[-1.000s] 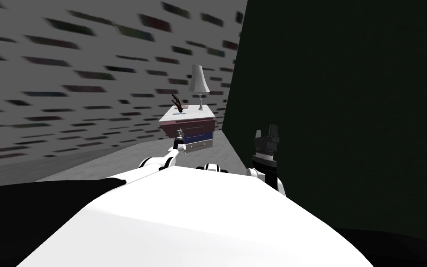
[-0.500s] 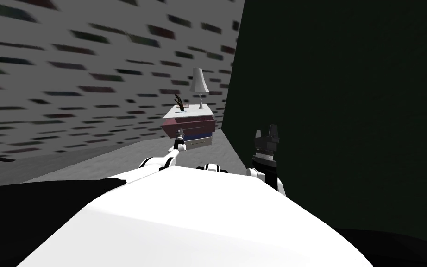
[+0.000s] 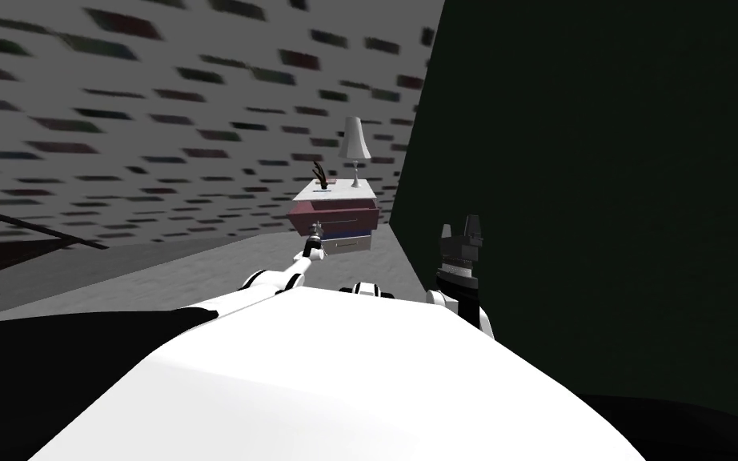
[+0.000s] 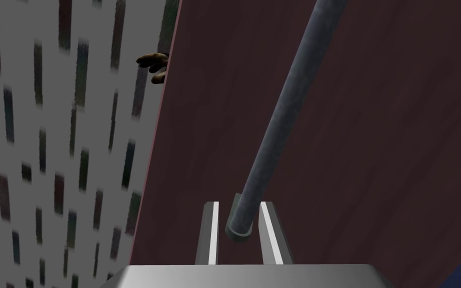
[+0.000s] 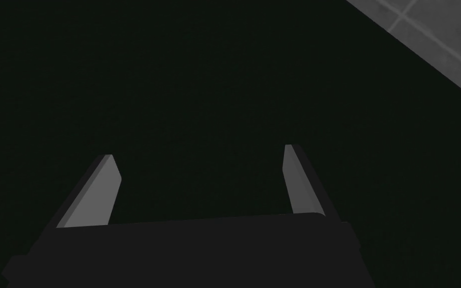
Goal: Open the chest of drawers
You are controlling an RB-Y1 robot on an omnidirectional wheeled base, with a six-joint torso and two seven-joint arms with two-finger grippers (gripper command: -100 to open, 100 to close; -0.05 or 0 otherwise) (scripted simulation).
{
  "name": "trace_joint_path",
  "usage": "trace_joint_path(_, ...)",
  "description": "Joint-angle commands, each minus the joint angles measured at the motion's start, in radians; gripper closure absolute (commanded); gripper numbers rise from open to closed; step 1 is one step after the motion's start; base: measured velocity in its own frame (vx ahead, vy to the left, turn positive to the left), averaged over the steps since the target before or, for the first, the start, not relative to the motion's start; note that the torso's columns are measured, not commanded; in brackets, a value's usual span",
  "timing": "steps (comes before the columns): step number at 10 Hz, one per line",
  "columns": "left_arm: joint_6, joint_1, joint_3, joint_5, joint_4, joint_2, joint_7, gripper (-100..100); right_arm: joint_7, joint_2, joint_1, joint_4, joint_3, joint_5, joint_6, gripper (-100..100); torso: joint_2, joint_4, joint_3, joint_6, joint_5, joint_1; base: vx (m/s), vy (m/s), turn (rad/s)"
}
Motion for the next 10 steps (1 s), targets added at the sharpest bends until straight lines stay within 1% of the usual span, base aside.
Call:
trace_joint_path(1, -0.006, -0.004, -0.063, 0.002, -0.003, 0.004, 0.033, 100, 0.000, 0.000, 0.000, 0.000, 0.000, 0.000, 0.000, 0, 0.000, -0.001, 0.000, -0.001, 0.001, 0.001, -0.019, -0.105, 0.254)
trace_joint_path(2, 0.042, -0.011, -0.052, -0.007, -0.052, -0.014, 0.015, -100, 0.000, 0.000, 0.000, 0.000, 0.000, 0.000, 0.000, 0, 0.000, 0.001, 0.000, 0.001, 0.000, 0.001, -0.023, -0.044, 0.195)
trace_joint_path(3, 0.064, -0.021, -0.053, -0.011, -0.066, -0.021, 0.010, -100, 0.000, 0.000, 0.000, 0.000, 0.000, 0.000, 0.000, 0, -0.001, 0.001, 0.000, 0.004, 0.001, 0.002, -0.020, 0.015, 0.159)
trace_joint_path(4, 0.064, -0.021, -0.053, -0.011, -0.066, -0.021, 0.010, -100, 0.000, 0.000, 0.000, 0.000, 0.000, 0.000, 0.000, 0, -0.003, 0.000, -0.001, 0.005, 0.002, 0.003, -0.015, 0.027, 0.028)
trace_joint_path(8, 0.149, -0.064, -0.059, -0.027, -0.124, -0.049, -0.012, -100, 0.000, 0.000, 0.000, 0.000, 0.000, 0.000, 0.000, 0, -0.003, -0.001, -0.002, 0.005, 0.000, -0.002, -0.014, 0.016, 0.110)
trace_joint_path(9, 0.149, -0.064, -0.059, -0.027, -0.124, -0.049, -0.012, -100, 0.000, 0.000, 0.000, 0.000, 0.000, 0.000, 0.000, 0, -0.002, -0.001, -0.001, 0.005, 0.000, -0.002, -0.013, 0.005, 0.036)
trace_joint_path(10, 0.170, -0.075, -0.060, -0.031, -0.139, -0.056, -0.018, -100, 0.000, 0.000, 0.000, 0.000, 0.000, 0.000, 0.000, 0, -0.002, 0.000, -0.001, 0.006, 0.000, -0.002, -0.012, 0.006, 0.077)
